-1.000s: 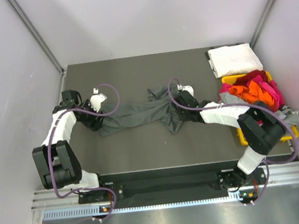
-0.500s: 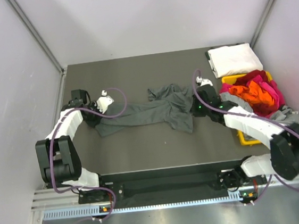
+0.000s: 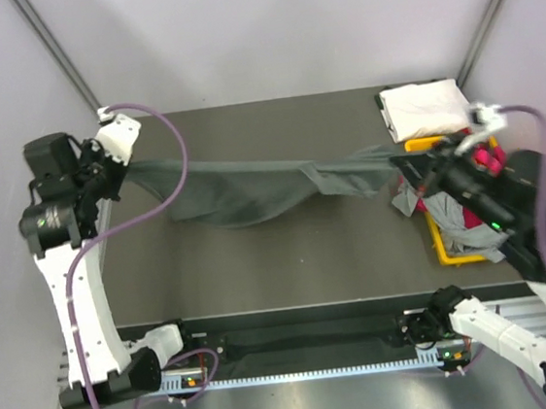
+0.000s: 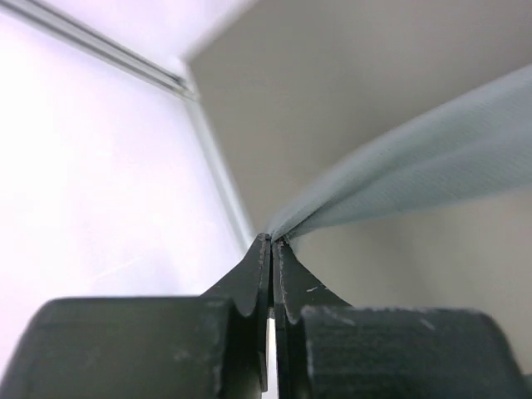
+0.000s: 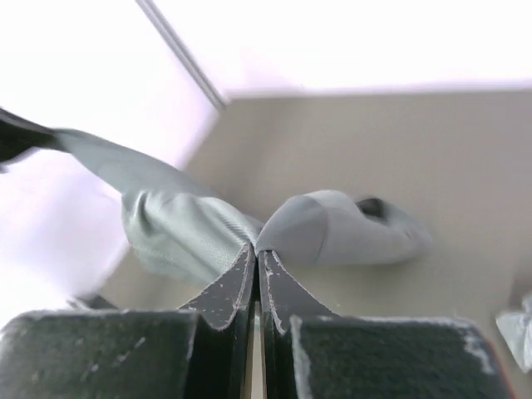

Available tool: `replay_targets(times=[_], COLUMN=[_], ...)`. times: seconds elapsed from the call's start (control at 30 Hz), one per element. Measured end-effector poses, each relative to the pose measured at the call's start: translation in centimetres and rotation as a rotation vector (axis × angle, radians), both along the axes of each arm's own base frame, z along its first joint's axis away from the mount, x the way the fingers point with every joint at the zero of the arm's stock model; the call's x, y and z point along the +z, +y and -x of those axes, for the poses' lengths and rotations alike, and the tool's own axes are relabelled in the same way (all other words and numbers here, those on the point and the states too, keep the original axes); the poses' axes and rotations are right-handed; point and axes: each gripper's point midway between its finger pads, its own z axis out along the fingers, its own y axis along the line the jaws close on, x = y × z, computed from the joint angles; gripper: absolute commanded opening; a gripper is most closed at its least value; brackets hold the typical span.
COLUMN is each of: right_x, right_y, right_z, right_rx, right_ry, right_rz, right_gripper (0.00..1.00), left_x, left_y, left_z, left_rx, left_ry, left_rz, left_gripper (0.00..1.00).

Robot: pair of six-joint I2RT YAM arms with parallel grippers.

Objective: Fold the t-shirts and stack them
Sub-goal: Flatten the tshirt out

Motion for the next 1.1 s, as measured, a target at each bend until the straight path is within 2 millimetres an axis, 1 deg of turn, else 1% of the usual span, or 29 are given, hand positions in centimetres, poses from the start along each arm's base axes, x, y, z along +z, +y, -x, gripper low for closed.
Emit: replay_targets(times=[0.03,0.07,0.1,0.13,0.2,0.27,0.33,0.4,0.47,0.5,0.53,0.57,0.63,0.67,0.7,0.73,0.8,0.83,0.9,1.0,1.07,1.1], right_x=[1.7,3.8,5.1,6.1,7.0,6.6,5.6,4.5,2.9,2.2,2.1,1.4,0.2,-0.1,-0.3,0.1,1.8,3.0,5.5,9.0,10.6,10.8], right_y=[-0.5,-1.2,-1.6,-1.9,-2.2,-2.1,-1.2,-0.1,1.4,1.6,1.7,1.5,0.9,0.7,0.6,0.7,1.3,1.5,1.7,1.5,1.0,0.8], right_z=[1.2,2.8,3.9,4.7,5.5,4.9,3.1,0.3,-3.9,-6.1,-8.4,-11.6,-16.8,-18.9,-21.2,-22.9,-25.7,-26.7,-27.2,-26.1,-24.9,-24.3], right_rx=[0.007,0.018,0.025,0.029,0.034,0.029,0.026,0.020,0.022,0.018,0.014,0.001,-0.014,-0.018,-0.021,-0.017,-0.003,0.004,0.013,0.019,0.015,0.012], right_ry=[-0.038,-0.083,-0.116,-0.140,-0.156,-0.137,-0.093,-0.041,0.036,0.071,0.087,0.120,0.178,0.191,0.209,0.206,0.172,0.141,0.079,-0.004,-0.050,-0.059], right_rz=[-0.020,-0.045,-0.062,-0.075,-0.082,-0.066,-0.026,0.018,0.063,0.071,0.063,0.053,0.023,0.011,-0.001,-0.011,-0.031,-0.040,-0.057,-0.076,-0.081,-0.081], right_gripper=[0.00,0.00,0.00,0.00,0.00,0.00,0.00,0.00,0.00,0.00,0.00,0.00,0.00,0.00,0.00,0.00,0.00,0.00,0.00,0.00,0.00,0.00], left_x=[1.8,3.2,4.3,5.3,6.4,6.6,5.9,4.5,3.2,2.3,1.5,1.0,-0.1,-0.5,-0.6,-0.2,1.3,2.6,4.6,7.9,9.6,10.1], left_y=[-0.1,-0.2,-0.4,-0.5,-0.7,-0.5,-0.1,0.6,1.3,1.9,2.3,2.8,3.6,3.9,4.1,4.3,4.8,5.1,5.4,5.3,5.0,4.8], left_z=[0.9,1.7,2.5,3.1,3.9,3.9,3.1,1.6,-0.6,-2.2,-3.9,-5.7,-9.8,-11.5,-13.2,-14.8,-17.8,-18.9,-19.6,-19.1,-18.2,-17.8], left_rx=[0.008,0.013,0.017,0.019,0.023,0.031,0.048,0.072,0.097,0.114,0.129,0.144,0.169,0.178,0.190,0.200,0.223,0.238,0.259,0.268,0.258,0.249], left_ry=[-0.036,-0.062,-0.081,-0.102,-0.127,-0.131,-0.106,-0.063,-0.019,0.011,0.036,0.052,0.077,0.080,0.082,0.061,0.000,-0.047,-0.122,-0.224,-0.281,-0.301], left_rz=[-0.003,-0.003,-0.001,0.000,0.002,0.001,0.001,0.006,0.014,0.019,0.030,0.037,0.067,0.076,0.090,0.102,0.117,0.127,0.136,0.147,0.152,0.153], left_gripper=[0.00,0.00,0.00,0.00,0.00,0.00,0.00,0.00,0.00,0.00,0.00,0.00,0.00,0.00,0.00,0.00,0.00,0.00,0.00,0.00,0.00,0.00])
